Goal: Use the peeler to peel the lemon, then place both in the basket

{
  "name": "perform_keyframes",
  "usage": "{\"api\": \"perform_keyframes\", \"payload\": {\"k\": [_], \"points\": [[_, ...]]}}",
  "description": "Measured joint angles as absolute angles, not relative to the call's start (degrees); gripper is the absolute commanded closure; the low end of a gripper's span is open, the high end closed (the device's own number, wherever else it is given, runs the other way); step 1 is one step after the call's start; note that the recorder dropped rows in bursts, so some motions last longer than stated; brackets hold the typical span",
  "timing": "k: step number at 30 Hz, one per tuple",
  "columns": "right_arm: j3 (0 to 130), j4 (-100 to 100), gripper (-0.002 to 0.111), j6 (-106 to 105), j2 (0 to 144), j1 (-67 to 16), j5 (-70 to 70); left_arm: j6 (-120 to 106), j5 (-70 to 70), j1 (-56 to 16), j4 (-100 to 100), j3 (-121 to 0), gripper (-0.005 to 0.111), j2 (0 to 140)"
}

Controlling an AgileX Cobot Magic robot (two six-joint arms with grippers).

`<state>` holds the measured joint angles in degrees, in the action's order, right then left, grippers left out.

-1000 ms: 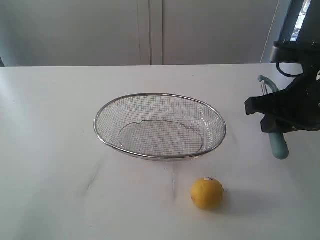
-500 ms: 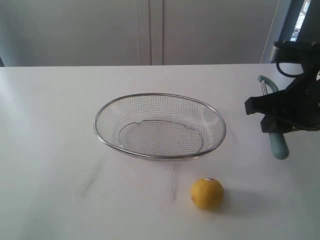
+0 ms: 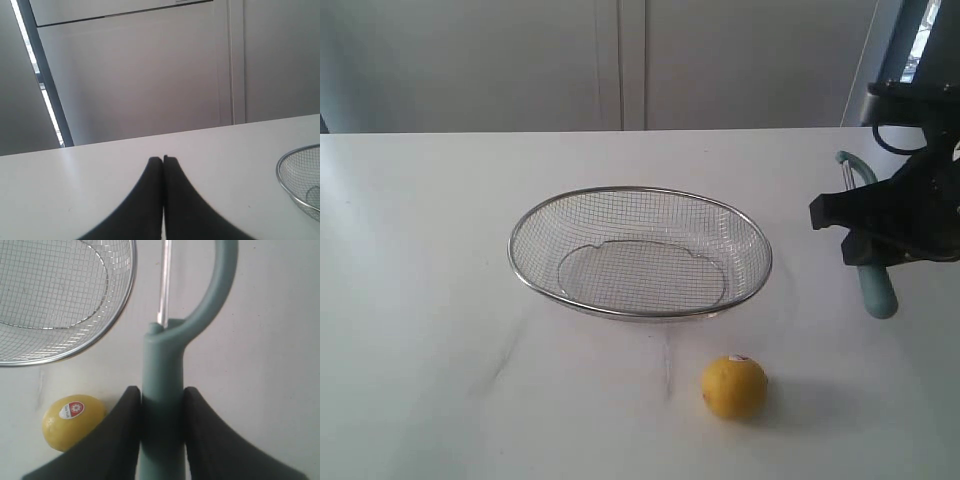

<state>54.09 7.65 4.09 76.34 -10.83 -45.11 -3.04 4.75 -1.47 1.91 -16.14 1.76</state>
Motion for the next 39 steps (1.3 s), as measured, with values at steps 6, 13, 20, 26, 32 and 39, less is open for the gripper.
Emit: {"api": "perform_keyframes", "payload": {"k": [6, 13, 20, 26, 32, 39], "points": [[54.09, 7.65, 0.108, 4.09, 76.34, -10.83, -45.11, -4.20, 7.07, -1.47, 1.91, -19.51, 0.107, 5.99], [54.09, 7.65, 0.108, 4.09, 76.34, -10.83, -45.11, -4.77, 7.07, -1.47, 1.91, -19.75, 0.107, 6.61], [54.09, 7.65, 0.108, 4.09, 76.34, -10.83, -45.11, -4.91, 12.39, -1.47, 1.91, -21.52, 0.107, 8.19], [54.09, 7.65, 0.108, 4.09, 76.34, -10.83, -45.11, -6.23, 22.45, -1.47, 1.44, -27.77, 0.107, 14.61], [54.09, 7.65, 0.108, 4.09, 76.34, -10.83, -45.11, -7.20, 29.10, -1.47, 1.06, -33.13, 0.107, 22.55], [54.09, 7.65, 0.108, 4.09, 76.34, -10.83, -45.11, -8.51, 35.59, -1.47, 1.80, -37.51, 0.107, 32.39]]}}
